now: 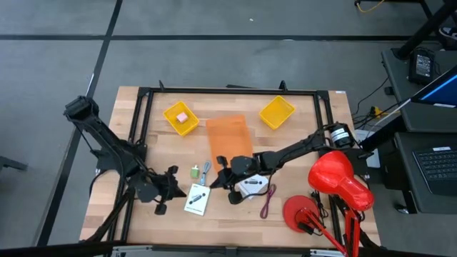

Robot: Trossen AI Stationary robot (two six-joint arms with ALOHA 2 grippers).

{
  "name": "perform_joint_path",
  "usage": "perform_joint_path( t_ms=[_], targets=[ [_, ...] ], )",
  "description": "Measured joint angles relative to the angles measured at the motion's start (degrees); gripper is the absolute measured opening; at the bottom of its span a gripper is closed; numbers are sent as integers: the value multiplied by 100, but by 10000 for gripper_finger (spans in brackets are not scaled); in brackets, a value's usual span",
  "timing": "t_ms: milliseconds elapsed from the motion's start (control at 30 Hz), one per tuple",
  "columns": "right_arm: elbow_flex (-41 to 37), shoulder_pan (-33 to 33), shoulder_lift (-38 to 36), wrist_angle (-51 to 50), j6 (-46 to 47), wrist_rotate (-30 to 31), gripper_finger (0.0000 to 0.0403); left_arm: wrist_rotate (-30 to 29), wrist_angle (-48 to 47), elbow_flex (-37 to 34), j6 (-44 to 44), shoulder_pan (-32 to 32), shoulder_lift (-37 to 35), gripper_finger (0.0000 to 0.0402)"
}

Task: Pick and place items into bin
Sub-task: Put the bottom card reader box into the orange bin

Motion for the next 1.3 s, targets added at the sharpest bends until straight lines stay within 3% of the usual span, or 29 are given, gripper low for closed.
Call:
perform_joint_path(
  t_ms=[300,633,1300],
  targets=[
    [-2,205,271,88,469,566,0,-3,114,0,-459,4,751,2],
    [-2,341,713,961,881,584,0,26,279,-2,-813,-26,1236,2],
    [2,385,1025,1241,1124,596,0,1,568,-2,-1163,-26,2020,2]
  ],
)
